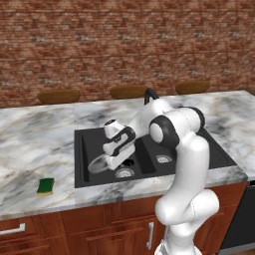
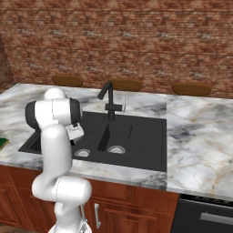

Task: Pick the pan and sponge and place them into the sink. Then turn on the water.

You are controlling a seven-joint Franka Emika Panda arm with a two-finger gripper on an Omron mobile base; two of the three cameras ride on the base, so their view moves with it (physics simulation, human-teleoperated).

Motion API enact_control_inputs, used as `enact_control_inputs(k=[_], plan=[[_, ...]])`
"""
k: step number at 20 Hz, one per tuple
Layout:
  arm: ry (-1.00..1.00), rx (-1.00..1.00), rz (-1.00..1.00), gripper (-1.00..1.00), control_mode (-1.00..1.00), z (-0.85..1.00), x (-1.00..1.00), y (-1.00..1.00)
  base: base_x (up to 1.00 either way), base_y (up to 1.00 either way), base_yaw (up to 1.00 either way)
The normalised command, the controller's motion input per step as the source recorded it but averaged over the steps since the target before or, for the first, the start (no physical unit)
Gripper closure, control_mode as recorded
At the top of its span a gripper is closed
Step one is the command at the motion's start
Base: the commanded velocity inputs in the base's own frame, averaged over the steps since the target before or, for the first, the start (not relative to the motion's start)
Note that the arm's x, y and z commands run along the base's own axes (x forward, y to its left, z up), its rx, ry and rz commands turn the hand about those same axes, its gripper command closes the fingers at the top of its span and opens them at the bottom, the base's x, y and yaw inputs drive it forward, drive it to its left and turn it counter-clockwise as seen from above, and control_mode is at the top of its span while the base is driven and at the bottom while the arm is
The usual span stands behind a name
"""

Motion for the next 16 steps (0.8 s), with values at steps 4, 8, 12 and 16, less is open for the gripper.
enact_control_inputs(k=[4,8,12,16], plan=[[0.00,0.09,0.00,1.00,-1.00,-0.54,0.39,0.00,0.00,0.00,0.00],[0.00,0.04,0.00,1.00,-1.00,-0.51,0.41,0.00,0.00,0.00,0.00],[0.00,0.00,0.00,1.00,-1.00,-0.45,0.40,0.00,0.00,0.00,0.00],[0.00,0.00,0.00,1.00,-1.00,-0.43,0.36,0.09,0.00,0.00,0.00]])
